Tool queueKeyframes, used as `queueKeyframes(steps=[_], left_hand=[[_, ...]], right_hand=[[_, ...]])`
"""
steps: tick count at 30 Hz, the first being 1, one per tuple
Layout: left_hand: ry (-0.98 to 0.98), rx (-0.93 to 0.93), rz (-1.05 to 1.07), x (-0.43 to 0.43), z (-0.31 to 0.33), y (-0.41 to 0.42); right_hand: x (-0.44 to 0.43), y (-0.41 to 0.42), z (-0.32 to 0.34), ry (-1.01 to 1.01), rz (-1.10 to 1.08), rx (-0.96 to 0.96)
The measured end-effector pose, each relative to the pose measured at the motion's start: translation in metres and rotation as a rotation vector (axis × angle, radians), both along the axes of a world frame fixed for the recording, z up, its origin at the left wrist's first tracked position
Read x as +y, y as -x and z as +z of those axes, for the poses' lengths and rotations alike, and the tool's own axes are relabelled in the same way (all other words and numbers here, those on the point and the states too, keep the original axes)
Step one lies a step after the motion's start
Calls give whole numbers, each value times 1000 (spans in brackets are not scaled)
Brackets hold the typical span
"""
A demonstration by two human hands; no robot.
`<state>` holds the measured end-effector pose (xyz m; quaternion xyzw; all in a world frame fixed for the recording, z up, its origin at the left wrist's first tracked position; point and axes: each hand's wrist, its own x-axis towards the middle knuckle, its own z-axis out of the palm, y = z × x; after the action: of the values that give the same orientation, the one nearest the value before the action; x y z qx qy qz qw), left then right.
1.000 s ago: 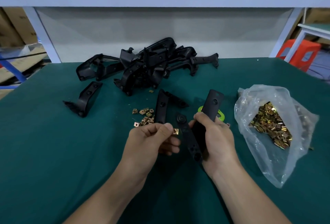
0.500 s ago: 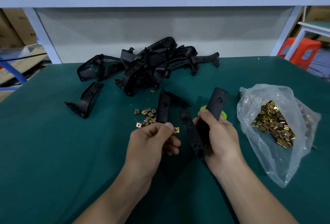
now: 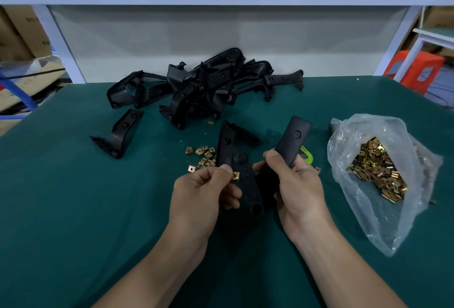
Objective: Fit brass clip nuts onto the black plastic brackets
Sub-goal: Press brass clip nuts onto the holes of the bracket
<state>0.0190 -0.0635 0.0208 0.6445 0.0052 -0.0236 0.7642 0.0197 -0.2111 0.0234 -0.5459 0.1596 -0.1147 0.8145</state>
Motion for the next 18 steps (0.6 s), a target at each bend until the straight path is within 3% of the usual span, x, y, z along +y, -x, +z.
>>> queueKeyframes(steps=[12,18], left_hand=[[113,145,128,-7,-1,2],[-42,30,186,-6,-4,5]], right_hand=[[9,-1,-8,110,-57,-89],[12,-1,-15,79,-110,-90]])
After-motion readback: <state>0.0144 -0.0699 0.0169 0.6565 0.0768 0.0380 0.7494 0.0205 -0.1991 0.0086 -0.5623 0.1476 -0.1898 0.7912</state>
